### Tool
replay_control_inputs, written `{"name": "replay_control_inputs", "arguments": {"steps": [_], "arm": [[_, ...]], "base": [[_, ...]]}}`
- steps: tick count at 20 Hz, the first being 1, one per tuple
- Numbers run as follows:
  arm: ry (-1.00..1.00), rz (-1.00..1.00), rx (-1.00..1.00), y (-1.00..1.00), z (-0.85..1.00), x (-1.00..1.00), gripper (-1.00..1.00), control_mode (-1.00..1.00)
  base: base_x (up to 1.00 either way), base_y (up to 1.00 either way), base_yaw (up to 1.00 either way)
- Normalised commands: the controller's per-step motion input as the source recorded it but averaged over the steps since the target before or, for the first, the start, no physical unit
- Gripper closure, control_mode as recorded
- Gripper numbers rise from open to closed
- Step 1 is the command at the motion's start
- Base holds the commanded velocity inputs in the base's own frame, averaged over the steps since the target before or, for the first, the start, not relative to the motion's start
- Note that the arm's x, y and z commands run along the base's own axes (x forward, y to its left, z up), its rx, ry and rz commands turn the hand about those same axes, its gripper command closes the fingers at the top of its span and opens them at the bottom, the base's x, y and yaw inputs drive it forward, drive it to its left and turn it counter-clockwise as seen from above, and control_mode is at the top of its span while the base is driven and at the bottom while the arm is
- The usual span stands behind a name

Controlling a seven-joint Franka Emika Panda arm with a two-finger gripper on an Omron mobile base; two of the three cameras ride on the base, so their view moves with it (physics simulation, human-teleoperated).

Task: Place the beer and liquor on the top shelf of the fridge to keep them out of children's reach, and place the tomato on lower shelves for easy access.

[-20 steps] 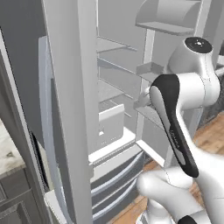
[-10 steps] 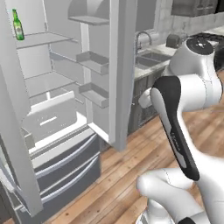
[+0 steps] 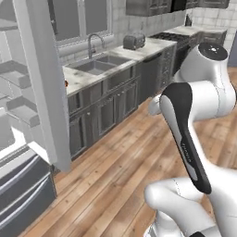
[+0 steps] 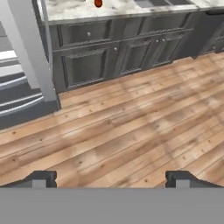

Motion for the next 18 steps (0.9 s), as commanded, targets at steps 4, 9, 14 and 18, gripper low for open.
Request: {"name": "replay_control_inputs", "arguments": {"steps": [4,9,14,18], "arm": [[0.00,0.00,0.00,0.00,0.00,0.00,-1.00,1.00],[0.00,0.00,0.00,0.00,0.00,0.00,-1.00,1.00],[0.00,0.00,0.00,0.00,0.00,0.00,-1.00,1.00],[0.00,0.00,0.00,0.00,0.00,0.00,-1.00,1.00]], "base": [[0.65,-0.68,-0.07],[0.92,-0.47,0.08],[0.96,-0.11,0.32],[0.95,0.03,0.43]]}}
